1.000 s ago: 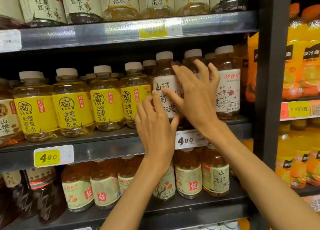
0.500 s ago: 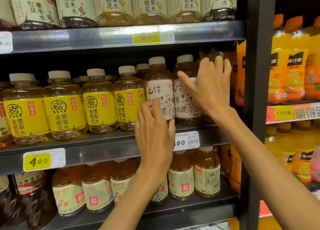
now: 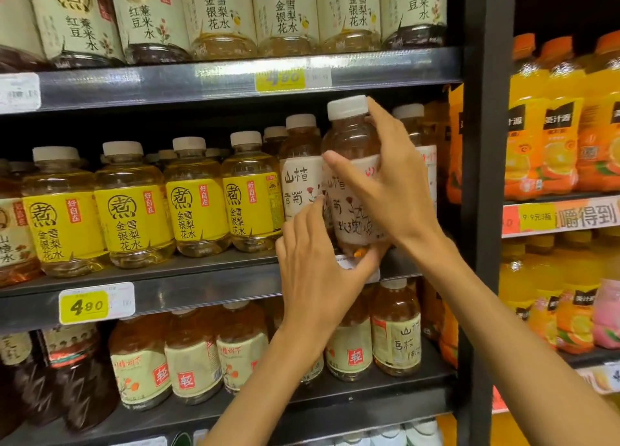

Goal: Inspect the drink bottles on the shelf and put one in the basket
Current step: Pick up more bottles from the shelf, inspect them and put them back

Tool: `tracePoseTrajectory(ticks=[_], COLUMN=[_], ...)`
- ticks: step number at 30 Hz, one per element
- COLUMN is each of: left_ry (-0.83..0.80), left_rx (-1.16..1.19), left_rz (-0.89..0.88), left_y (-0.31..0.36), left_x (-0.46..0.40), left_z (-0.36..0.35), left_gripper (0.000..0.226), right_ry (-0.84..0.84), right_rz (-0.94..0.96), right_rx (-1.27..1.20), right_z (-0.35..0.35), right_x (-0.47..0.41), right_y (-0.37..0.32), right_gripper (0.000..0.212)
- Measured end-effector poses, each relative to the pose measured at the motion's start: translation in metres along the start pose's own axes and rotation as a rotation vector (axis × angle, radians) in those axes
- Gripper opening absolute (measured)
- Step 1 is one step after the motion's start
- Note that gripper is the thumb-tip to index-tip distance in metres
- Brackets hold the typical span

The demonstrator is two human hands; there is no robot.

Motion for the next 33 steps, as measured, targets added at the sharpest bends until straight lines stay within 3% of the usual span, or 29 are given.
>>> tracePoseTrajectory(ticks=[2,5,9,12,14,17,21,24,29,33], left_ry=[-0.077,-0.242,-0.320,-0.454,-0.539,-0.660,-0.761,-0.740,-0.696,-0.620], left_rx=[0.232,0.674,0.905,1.117,1.370,1.639,1.624,1.451,1.032,1.076], left_rz=[0.080,0.233,0.309,0.365,0.447,0.514,0.468,0.479,0.348,0.452], left_y=[-0.001,-0.001,0.000,0.001,0.003,0.012,0.018,0.003,0.002,0.003], left_x=[0.004,0.016,0.039,0.063,0.079,0.096,0.108,0.111,0.108,0.115], left_z=[-0.001,-0.004,0.007,0.011,0.011,0.012,0.017,0.023,0.029,0.017], left_gripper=[0.096,0.086,0.074,0.078,0.088,0.097,0.095,0.102,0.086,0.072], right_ry=[-0.018,-0.081,-0.179,-0.362,-0.451,-0.484,-0.503,-0.400,-0.249,-0.342], right_rz=[-0.032,-0.098,-0.256,-0.371,-0.506,-0.633,-0.554,-0.505,-0.470,-0.493], right_rx=[-0.208,-0.453,-0.610,-0.749,-0.926,-1.299,-1.412,-1.251,-0.899,-0.834], right_z=[0.009,0.017,0.016,0.006,-0.006,-0.024,-0.026,-0.010,0.005,-0.001], right_x=[0.006,0.014,0.030,0.040,0.047,0.059,0.062,0.058,0.063,0.068], right_y=[-0.010,-0.018,-0.017,-0.009,-0.006,-0.017,-0.037,-0.040,-0.035,-0.035], right_gripper=[0.053,0.036,0.042,0.055,0.062,0.048,0.035,0.035,0.032,0.026])
Point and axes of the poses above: each hand's wrist, its own x-axis away from the middle knuckle, its own z-axis out of the back of the hand, y = z × x, the point moved 7 cm from there along -x, towards the middle knuckle, and after that the axes turned 4 degrees about -y, right-handed, at the moved point
